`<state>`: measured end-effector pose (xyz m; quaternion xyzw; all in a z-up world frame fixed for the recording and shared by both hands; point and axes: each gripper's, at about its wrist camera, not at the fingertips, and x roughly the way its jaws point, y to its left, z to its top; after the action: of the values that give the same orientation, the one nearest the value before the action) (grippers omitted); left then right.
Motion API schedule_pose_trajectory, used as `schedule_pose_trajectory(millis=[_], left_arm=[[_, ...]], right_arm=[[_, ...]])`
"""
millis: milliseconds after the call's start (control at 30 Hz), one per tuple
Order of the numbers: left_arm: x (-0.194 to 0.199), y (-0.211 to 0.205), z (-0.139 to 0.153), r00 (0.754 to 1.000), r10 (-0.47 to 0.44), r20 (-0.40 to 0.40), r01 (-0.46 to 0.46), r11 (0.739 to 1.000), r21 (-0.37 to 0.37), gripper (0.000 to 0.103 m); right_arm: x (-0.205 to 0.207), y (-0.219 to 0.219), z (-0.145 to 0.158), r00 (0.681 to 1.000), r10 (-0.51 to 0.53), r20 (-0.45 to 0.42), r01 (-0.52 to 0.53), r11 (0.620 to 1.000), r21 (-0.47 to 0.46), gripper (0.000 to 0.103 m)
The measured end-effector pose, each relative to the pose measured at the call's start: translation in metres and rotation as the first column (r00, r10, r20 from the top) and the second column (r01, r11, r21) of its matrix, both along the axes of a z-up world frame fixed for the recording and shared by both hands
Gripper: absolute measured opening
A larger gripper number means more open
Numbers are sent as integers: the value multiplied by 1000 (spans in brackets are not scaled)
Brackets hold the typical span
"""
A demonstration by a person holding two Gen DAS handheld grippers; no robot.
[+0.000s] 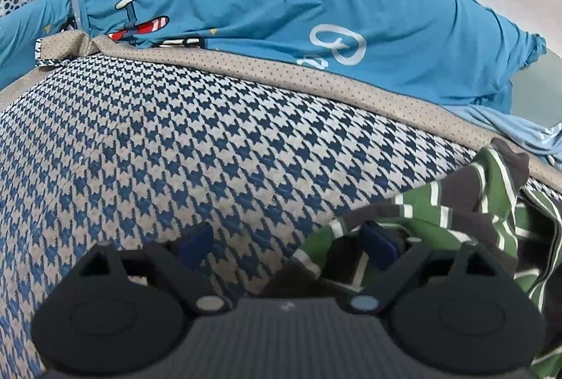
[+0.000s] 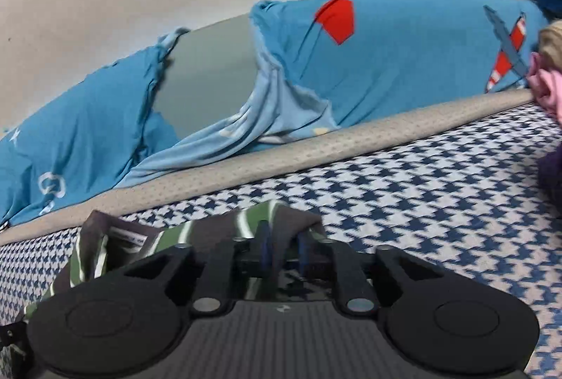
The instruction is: Fold clothes
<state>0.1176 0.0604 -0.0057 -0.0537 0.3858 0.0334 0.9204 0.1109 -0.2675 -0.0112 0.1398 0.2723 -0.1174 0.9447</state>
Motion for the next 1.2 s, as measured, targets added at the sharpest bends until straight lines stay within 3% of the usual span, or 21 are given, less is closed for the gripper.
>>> schedule_pose_trajectory(millis=[100, 233, 333, 667, 1200], left_arm=[[-3, 0, 6, 1000, 5, 27, -5, 1000, -1, 91], [-8, -4, 11, 999, -12, 45, 12, 1000, -9, 92], [-11, -9, 13, 998, -42, 44, 43, 999, -18, 93], [-19, -24, 14, 992, -122, 31, 123, 991, -42, 94], [-21, -25, 8, 990, -139, -10, 138, 989, -44, 94]], right_arm=[[-9, 2, 11, 999, -26, 38, 28, 998, -54, 35], [-23, -2, 23, 996, -32, 77, 36, 998, -61, 36], [-31, 4, 29, 995, 26, 93, -19, 997, -75, 36], [-32, 40, 20, 973, 227, 40, -224, 973, -63, 36], [-23, 81, -2, 941, 337, -25, -337, 933, -126, 50]])
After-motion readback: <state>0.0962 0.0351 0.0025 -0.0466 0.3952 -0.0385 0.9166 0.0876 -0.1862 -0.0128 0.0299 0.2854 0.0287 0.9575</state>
